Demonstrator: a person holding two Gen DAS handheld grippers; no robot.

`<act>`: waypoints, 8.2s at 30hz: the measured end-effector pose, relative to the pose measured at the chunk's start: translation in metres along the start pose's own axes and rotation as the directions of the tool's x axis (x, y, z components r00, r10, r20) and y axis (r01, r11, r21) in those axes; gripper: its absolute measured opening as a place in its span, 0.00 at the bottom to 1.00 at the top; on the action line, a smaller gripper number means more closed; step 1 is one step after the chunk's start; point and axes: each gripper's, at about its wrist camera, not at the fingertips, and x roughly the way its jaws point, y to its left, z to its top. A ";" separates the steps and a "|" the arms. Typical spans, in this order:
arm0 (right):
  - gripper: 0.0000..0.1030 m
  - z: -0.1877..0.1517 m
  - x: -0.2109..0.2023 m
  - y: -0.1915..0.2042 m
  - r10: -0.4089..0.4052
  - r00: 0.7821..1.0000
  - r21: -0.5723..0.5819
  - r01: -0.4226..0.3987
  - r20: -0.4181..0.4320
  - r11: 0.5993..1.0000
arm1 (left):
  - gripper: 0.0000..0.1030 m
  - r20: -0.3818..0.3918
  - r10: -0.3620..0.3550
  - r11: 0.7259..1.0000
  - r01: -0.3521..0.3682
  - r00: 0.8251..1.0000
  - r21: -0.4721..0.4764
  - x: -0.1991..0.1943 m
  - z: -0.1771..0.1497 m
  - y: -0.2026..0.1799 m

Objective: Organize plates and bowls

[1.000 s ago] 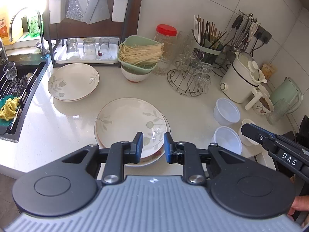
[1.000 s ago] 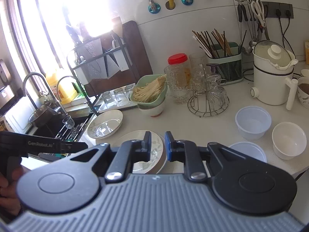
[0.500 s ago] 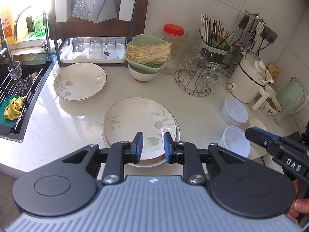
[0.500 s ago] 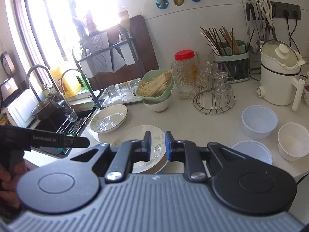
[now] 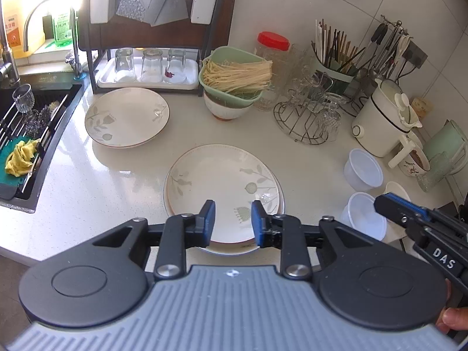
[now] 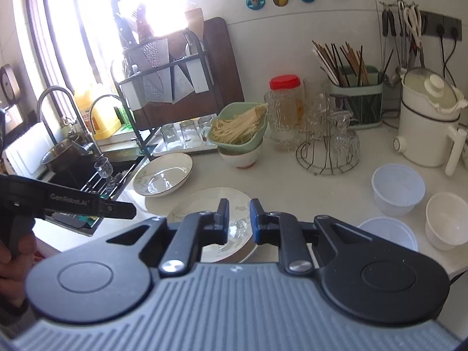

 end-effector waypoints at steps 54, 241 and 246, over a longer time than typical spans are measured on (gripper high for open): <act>0.47 0.041 0.166 0.069 0.011 0.990 0.097 0.003 -0.137 0.995 | 0.62 -0.073 -0.017 1.000 0.018 0.997 0.003 0.107 0.114 0.145; 0.15 -0.028 0.178 -0.044 0.113 0.930 0.315 0.003 -0.351 0.949 | 0.20 -0.178 0.027 0.977 -0.063 0.984 -0.201 0.120 0.010 0.063; 0.14 -0.029 0.173 -0.047 0.136 0.923 0.331 -0.010 -0.360 0.944 | 0.20 -0.161 0.033 0.977 -0.066 0.986 -0.204 0.107 0.002 0.050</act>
